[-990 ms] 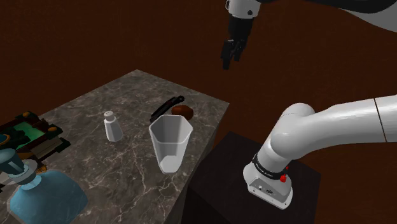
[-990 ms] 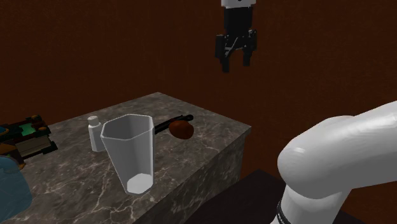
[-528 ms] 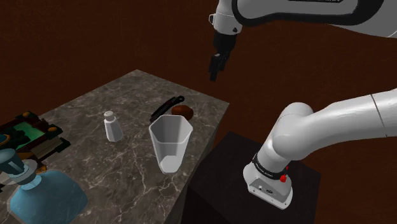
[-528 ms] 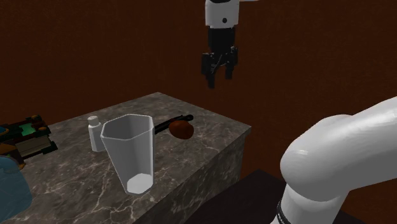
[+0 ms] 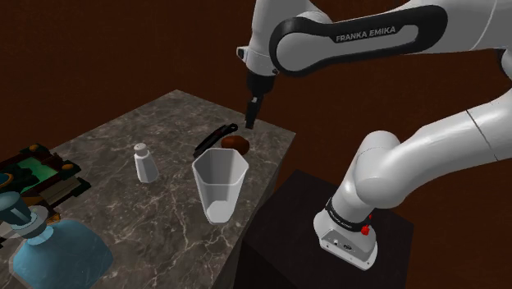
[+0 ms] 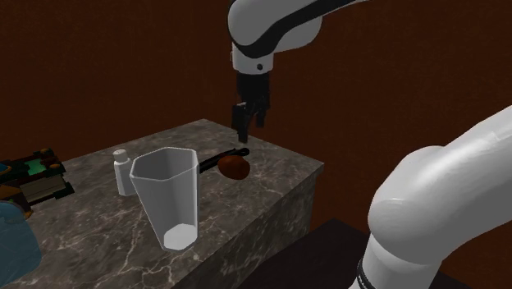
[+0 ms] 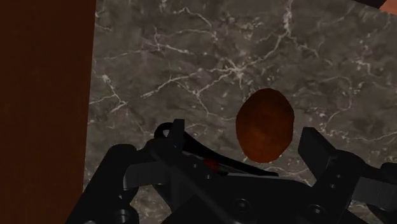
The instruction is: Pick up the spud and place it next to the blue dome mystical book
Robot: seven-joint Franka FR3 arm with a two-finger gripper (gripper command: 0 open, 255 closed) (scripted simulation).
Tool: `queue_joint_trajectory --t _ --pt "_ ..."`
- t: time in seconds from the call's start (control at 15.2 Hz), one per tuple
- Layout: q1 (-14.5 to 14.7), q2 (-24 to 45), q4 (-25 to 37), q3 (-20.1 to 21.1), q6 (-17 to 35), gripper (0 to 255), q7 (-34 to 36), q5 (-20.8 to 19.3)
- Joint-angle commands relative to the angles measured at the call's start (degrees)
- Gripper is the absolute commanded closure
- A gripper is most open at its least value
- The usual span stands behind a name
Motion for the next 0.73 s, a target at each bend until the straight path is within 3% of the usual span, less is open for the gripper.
queue_joint_trajectory --t 0.0,0.26,0.66 --pt "1.57 1.97 -1.43 0.44 4.43 0 -1.99 0.32" --pt "4.74 7.11 -3.22 1.77 13.0 0 -5.38 1.01" --pt "4.58 9.78 -5.26 1.91 17.73 0 -5.26 0.78"
